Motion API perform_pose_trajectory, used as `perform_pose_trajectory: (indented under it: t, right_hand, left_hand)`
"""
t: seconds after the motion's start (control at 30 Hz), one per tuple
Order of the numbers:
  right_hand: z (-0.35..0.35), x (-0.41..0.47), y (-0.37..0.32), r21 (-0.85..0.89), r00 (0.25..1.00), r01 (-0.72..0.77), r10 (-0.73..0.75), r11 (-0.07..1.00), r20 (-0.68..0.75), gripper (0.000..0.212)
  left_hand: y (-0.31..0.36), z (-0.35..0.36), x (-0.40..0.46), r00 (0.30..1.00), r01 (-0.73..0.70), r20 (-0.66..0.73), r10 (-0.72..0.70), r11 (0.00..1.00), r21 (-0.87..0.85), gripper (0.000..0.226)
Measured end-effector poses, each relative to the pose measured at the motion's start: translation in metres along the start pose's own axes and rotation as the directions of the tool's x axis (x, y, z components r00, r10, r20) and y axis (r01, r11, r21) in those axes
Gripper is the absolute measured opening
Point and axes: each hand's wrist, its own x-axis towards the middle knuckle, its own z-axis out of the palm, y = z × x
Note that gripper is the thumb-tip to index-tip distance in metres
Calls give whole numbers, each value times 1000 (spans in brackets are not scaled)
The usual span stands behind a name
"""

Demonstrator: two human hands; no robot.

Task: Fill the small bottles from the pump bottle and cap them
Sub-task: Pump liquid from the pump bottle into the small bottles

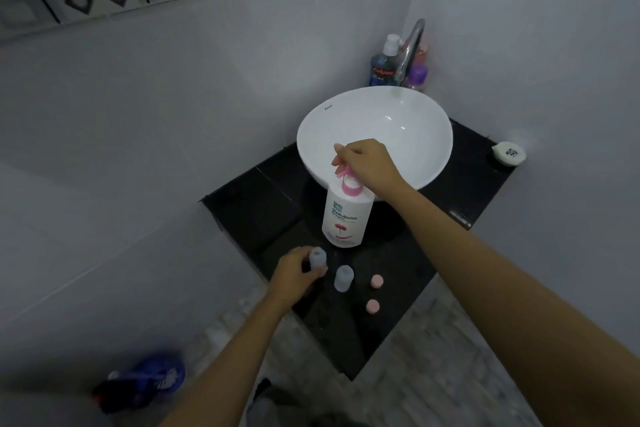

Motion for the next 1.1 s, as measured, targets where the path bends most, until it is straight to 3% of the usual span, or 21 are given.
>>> perform_pose_trajectory:
  t: [0.13, 0.23, 0.47, 0.77, 1.1]
  right_hand:
    - [6, 6, 4, 76, 999, -38, 36, 996, 30, 37]
    - [9, 5, 5, 122, 999, -51, 50, 991, 10, 37]
    - [11, 3, 3, 156, 996, -83, 85, 984, -1, 37]
    - [14, 2, 1, 181, 992, -116, 123, 977, -30, 36]
    - [22, 0, 5, 202, 987, -118, 138, 972, -87, 39]
  left_hand:
    - [38, -22, 3, 983, -91, -163, 81, 994, -58, 35]
    - [72, -43, 5, 953, -194, -236, 190, 981, 5, 34]
    - [94, -65, 12, 937, -257, -211, 279, 958, 127, 47]
    - [104, -74, 12, 895, -350, -211, 394, 911, 218, 46]
    - [99, -78, 21, 902, -360, -259, 344, 933, -14, 51]
